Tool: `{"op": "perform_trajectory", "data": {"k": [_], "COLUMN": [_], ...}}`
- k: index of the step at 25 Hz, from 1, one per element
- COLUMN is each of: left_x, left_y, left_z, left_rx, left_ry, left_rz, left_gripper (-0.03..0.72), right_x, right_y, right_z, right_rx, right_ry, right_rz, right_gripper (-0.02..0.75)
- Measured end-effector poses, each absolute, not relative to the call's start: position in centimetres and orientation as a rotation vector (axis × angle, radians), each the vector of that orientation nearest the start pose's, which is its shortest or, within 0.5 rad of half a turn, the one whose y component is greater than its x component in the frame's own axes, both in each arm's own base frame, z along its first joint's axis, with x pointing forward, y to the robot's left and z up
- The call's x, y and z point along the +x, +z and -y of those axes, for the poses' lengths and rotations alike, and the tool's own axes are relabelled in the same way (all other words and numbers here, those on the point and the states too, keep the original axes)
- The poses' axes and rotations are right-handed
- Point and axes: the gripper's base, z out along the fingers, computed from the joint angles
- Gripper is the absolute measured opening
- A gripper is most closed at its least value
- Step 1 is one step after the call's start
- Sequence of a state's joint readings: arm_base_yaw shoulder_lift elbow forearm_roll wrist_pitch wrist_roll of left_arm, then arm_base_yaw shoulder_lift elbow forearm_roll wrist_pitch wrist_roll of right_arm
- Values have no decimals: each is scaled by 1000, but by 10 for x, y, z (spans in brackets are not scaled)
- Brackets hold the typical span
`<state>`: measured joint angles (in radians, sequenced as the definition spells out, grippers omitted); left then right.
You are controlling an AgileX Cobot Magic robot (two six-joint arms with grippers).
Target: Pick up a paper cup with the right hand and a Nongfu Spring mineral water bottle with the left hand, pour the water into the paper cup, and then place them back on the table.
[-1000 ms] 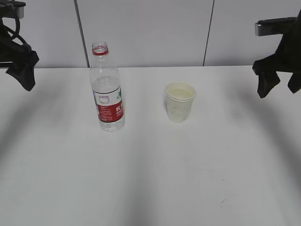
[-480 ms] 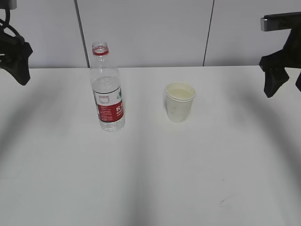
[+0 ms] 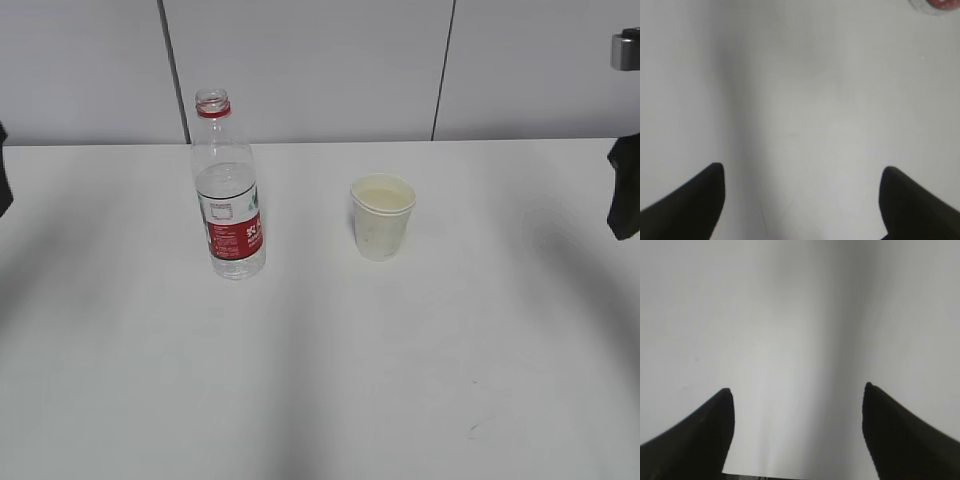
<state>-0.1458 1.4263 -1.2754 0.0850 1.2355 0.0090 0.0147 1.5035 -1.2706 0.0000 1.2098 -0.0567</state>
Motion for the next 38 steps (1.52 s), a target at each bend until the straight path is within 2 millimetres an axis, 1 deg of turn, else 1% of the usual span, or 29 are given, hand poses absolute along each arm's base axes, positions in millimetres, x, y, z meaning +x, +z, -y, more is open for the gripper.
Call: {"op": "perform_trajectory", "data": {"k": [5,7,12,16,21,25,30,35,38], "left_x": [223,206,165,135,101,79,58,39,28], "left_y": [322,316,299,284,275,268,272,277,279], "left_z": [26,23,17,13,8,6,5,3,1], "left_rx": [245,246,247,246,235,221,188,175,169], "left_ry": [89,89,87,84,70,43,-11,-26,-32], "left_rz": [-2830,-2830,-2820,-2818,-2748,-2649,-2478,-2349,-2281], "left_gripper": [573,573,573,573,573,573,573,573,573], "right_x": [251,235,196,167,132,108,82,64,55], "right_y": [303,302,289,280,271,266,264,257,258], "right_z": [-4,-5,-7,-7,-7,-6,-6,-6,-5], "right_rx": [-101,-98,-85,-83,-82,-82,-80,-79,-78], "right_ry": [6,15,58,66,70,68,65,61,59], "right_rz": [-2915,-2908,-2914,-2911,-2876,-2823,-2721,-2634,-2569], "right_gripper": [588,588,588,588,588,588,588,588,588]}}
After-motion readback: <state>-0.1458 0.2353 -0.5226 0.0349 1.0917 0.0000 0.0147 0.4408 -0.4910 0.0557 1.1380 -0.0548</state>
